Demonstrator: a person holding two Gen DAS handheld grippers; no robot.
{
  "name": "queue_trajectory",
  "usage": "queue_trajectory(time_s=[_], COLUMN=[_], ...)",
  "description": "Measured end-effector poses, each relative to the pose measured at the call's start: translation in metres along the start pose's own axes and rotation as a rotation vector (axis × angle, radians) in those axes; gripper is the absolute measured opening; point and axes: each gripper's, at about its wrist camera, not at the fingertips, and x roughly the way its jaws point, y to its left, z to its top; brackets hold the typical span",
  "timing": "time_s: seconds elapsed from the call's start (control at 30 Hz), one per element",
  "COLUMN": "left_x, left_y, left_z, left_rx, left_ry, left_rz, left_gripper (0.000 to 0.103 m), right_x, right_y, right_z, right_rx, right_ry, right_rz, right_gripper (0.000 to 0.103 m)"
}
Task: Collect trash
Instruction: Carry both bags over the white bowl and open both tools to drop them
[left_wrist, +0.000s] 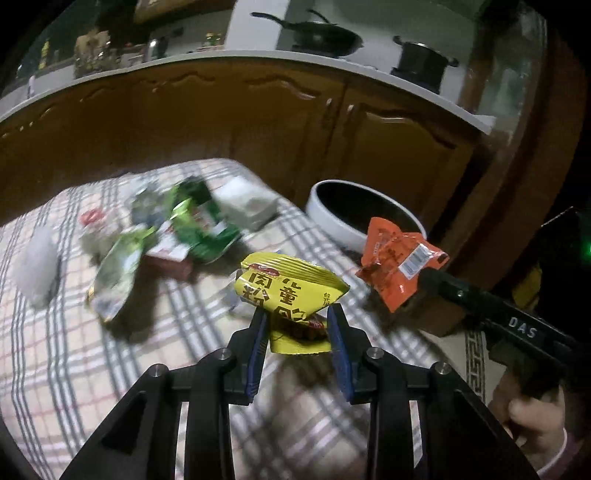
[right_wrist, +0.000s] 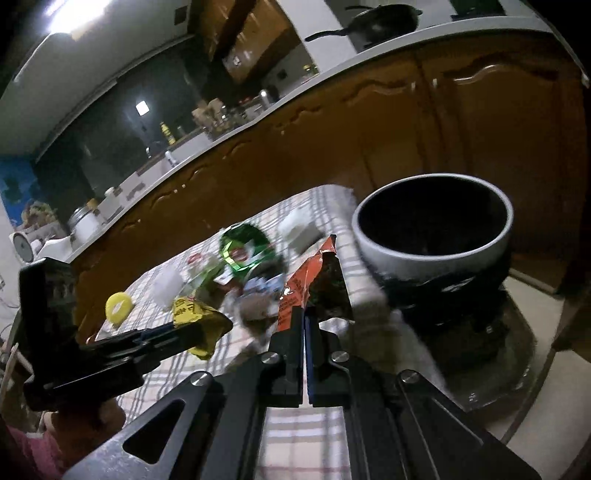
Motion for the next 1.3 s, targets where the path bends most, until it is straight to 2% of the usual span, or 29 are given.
queue_trajectory(time_s=[0.37,0.63,1.0,1.3], left_x=[0.048,0.087,0.159,0.199], left_y=[-0.03,-0.051,-0.071,-0.072], left_z=[0.031,0.064,0.102,0.117], left_rx=[0.058,0.098,0.113,0.115], left_ry=[0.014,0.01,0.065,0.112], left_rz=[-0.034,-0.045,-0.045,-0.032], left_gripper=[0.031,0.031,0.032,0.033], right_x=[-0.012,-0.009,0.009,0.026], right_y=[-0.04,-0.066,-0.099,-0.12], right_z=[0.025,0.052,0.077,0.086], right_rx=[0.017,0.009,-0.01,-0.012], right_ry=[-0.052,-0.072,-0.031,0.014], right_rz=[-0.077,-0.122,-0.167,-0.177], right_gripper=[0.0,0.0,0.0,0.0])
